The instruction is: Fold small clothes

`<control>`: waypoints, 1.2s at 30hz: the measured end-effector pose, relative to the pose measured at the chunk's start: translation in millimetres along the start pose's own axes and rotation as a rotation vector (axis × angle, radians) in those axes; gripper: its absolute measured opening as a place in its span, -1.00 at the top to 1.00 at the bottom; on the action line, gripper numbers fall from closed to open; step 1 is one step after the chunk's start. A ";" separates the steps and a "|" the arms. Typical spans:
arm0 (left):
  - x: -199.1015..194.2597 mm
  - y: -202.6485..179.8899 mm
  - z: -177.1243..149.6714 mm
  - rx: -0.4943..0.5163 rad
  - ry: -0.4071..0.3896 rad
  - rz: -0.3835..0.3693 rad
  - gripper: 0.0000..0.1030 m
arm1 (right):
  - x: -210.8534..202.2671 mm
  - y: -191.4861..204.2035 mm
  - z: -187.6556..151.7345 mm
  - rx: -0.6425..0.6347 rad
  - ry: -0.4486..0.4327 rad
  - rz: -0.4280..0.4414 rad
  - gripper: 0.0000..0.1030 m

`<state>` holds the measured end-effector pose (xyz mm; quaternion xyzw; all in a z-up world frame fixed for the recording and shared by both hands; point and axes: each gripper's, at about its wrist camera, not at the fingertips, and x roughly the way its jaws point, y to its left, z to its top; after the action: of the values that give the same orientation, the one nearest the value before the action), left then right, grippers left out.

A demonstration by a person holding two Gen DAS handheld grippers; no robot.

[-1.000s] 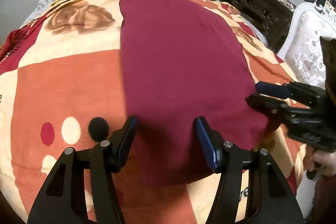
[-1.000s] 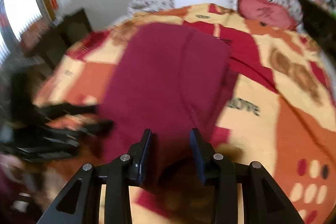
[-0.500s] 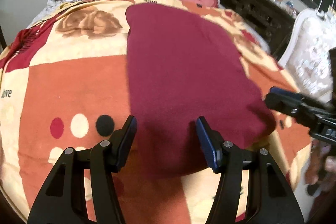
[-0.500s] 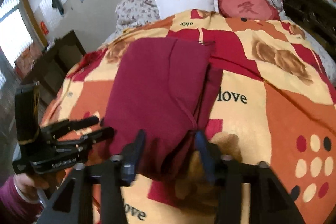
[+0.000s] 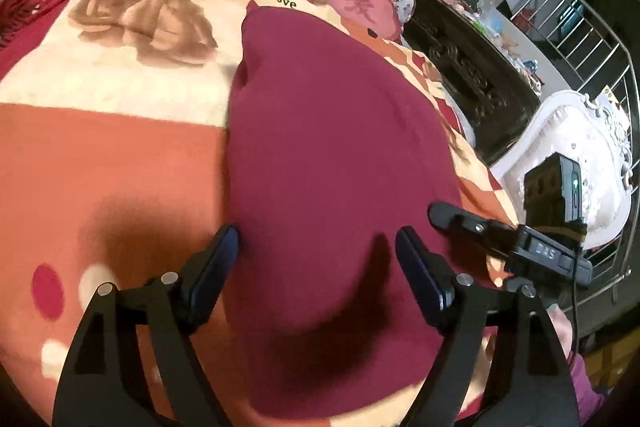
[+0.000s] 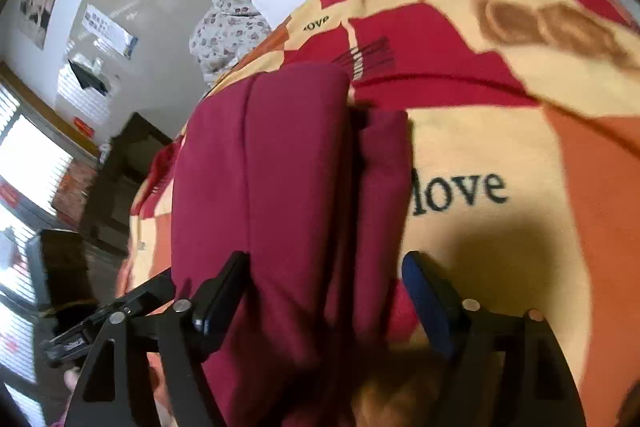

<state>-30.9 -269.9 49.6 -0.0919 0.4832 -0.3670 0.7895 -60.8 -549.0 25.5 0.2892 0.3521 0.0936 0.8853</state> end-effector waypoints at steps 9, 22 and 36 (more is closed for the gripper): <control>20.9 8.3 3.9 -0.052 0.046 -0.062 -0.24 | 6.9 9.3 -3.2 0.027 -0.030 0.133 -0.15; -95.6 32.3 -82.8 -0.057 0.127 0.092 0.07 | -13.7 93.6 -92.1 -0.139 0.116 0.046 -0.14; -105.1 13.8 -56.9 0.035 -0.043 0.278 -0.21 | -22.7 179.4 -143.6 -0.503 0.123 -0.003 0.04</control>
<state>-99.1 -177.8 86.4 -0.0180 0.4676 -0.2603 0.8445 -168.0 -347.1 58.0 0.0533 0.3714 0.1944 0.9063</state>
